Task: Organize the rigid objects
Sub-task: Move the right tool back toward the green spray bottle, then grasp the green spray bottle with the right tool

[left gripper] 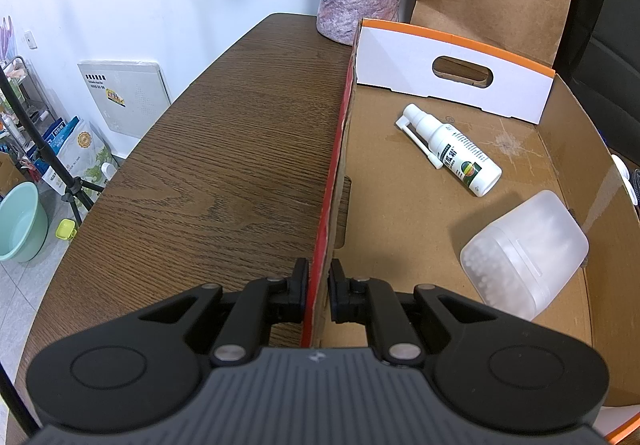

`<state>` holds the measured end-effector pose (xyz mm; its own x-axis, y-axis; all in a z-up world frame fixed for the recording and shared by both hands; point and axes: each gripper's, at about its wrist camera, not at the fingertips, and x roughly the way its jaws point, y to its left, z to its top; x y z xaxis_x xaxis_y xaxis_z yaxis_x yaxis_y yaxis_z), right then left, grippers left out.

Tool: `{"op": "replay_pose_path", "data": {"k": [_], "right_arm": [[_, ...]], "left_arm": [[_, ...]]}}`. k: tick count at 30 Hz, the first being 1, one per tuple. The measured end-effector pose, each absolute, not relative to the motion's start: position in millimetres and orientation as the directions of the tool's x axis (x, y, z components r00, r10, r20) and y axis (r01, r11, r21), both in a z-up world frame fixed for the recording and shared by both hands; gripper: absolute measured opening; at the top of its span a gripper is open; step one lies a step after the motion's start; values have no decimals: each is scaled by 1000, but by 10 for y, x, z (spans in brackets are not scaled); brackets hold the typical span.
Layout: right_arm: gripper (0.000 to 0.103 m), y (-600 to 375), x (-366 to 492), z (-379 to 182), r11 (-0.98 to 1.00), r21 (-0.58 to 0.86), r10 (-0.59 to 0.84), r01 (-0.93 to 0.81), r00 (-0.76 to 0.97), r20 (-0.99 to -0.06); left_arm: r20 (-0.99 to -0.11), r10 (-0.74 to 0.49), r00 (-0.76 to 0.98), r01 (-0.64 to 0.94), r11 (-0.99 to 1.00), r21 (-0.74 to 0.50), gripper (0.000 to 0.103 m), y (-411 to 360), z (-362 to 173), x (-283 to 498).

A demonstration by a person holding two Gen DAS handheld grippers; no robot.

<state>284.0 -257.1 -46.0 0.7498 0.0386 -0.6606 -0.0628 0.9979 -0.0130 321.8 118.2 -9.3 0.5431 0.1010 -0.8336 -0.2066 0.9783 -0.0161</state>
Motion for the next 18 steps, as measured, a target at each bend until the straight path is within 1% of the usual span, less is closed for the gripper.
{"op": "replay_pose_path", "data": {"k": [13, 18], "right_arm": [[31, -2611, 2749, -321, 998, 60, 64, -35, 803, -593], [30, -2611, 2716, -250, 998, 64, 61, -29, 816, -575]], "left_arm": [[-834, 102, 543, -206, 978, -15, 11, 1181, -92, 3219], [-833, 102, 543, -207, 978, -15, 11, 1181, -92, 3219]]}}
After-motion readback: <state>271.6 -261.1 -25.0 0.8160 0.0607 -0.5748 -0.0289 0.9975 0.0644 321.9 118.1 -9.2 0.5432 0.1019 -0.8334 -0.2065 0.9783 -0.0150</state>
